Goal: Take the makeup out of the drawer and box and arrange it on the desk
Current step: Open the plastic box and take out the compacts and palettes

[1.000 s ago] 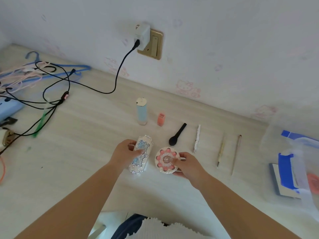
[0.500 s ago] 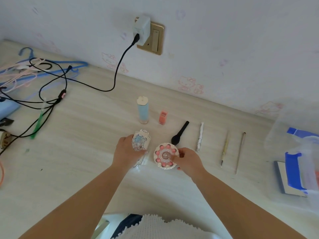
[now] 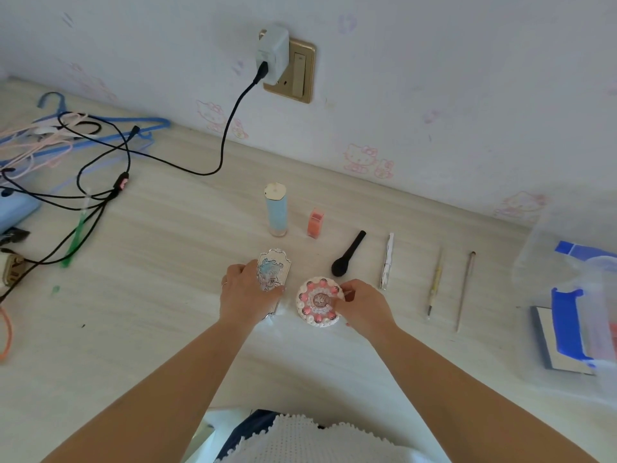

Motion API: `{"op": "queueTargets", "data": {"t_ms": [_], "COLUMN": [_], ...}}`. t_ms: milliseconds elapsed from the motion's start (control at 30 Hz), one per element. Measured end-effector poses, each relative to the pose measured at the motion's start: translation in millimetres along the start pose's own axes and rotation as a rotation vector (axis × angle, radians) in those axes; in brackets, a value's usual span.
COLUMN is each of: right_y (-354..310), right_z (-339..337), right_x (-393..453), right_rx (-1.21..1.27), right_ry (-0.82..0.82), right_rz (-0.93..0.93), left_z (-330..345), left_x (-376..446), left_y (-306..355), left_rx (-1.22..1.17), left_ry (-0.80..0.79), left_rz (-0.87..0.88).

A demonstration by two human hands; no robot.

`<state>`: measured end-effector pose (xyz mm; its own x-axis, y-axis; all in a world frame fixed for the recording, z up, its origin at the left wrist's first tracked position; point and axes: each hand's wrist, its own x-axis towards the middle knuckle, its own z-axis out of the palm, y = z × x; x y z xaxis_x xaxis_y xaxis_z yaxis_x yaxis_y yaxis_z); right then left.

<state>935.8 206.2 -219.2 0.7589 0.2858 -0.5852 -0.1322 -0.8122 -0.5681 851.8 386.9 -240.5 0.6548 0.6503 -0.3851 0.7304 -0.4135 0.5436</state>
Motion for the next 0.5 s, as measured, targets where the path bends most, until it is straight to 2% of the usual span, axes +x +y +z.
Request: {"op": "queueTargets", "data": {"t_ms": [100, 200, 333, 500], "right_y": [-0.9, -2.5, -3.0, 12.2], "right_z": [-4.6, -15.7, -36.2, -78.8], "right_x": [-5.5, -14.3, -28.6, -54.2], "right_rx": [0.112, 0.29, 0.474, 0.623], "right_ry": [0.058, 0.124, 0.179, 0.249], "right_rz": [-0.034, -0.102, -0.158, -0.234], "left_z": [-4.7, -10.6, -12.3, -6.0], "left_x": [-5.5, -20.3, -44.8, -82.2], "left_y": [2.7, 16.9, 49.5, 113.6], "left_rx": [-0.04, -0.218, -0.381, -0.475], "left_ry": [0.058, 0.095, 0.032, -0.054], "left_rz": [0.05, 0.155, 0.3, 0.451]}}
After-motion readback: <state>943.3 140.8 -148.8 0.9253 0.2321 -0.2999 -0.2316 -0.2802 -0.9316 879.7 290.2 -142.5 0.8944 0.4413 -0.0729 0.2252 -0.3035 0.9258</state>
